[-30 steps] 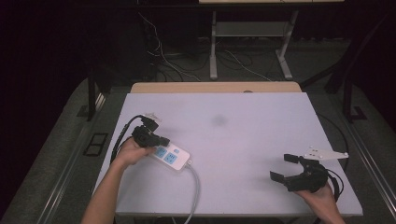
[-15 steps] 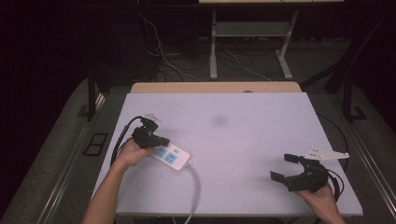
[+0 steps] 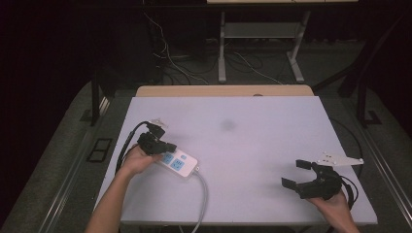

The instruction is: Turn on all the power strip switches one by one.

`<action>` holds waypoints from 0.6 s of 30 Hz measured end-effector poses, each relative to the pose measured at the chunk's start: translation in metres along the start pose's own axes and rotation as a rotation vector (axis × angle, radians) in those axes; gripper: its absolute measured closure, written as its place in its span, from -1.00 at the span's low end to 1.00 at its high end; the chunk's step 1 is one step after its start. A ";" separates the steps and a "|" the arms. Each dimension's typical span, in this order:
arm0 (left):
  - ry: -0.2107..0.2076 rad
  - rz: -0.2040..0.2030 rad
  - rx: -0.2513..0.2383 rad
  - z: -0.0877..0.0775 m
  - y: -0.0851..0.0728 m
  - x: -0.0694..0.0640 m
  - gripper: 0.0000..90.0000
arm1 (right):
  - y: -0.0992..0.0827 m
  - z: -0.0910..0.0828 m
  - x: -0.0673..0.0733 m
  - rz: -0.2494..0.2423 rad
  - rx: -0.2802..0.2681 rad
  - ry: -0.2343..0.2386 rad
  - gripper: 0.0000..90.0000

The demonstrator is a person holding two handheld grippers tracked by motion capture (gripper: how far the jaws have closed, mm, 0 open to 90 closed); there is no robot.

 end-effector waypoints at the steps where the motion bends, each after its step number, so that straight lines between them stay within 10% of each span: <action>1: 0.008 0.004 0.002 0.000 0.000 -0.001 0.99 | 0.000 0.000 0.000 0.000 0.000 0.000 -0.99; 18: -0.003 0.001 -0.038 -0.010 0.001 -0.003 0.99 | 0.000 0.001 -0.001 0.003 0.004 -0.006 -0.99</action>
Point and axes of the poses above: each handheld gripper's, and its own axes: z roughly forward along the jaws, y roughly out of its top, x roughly to its left, the point moved 2 cm from there along z, roughly forward along the jaws, and after that the axes turned 1 degree about -z, right-handed, at the moved point
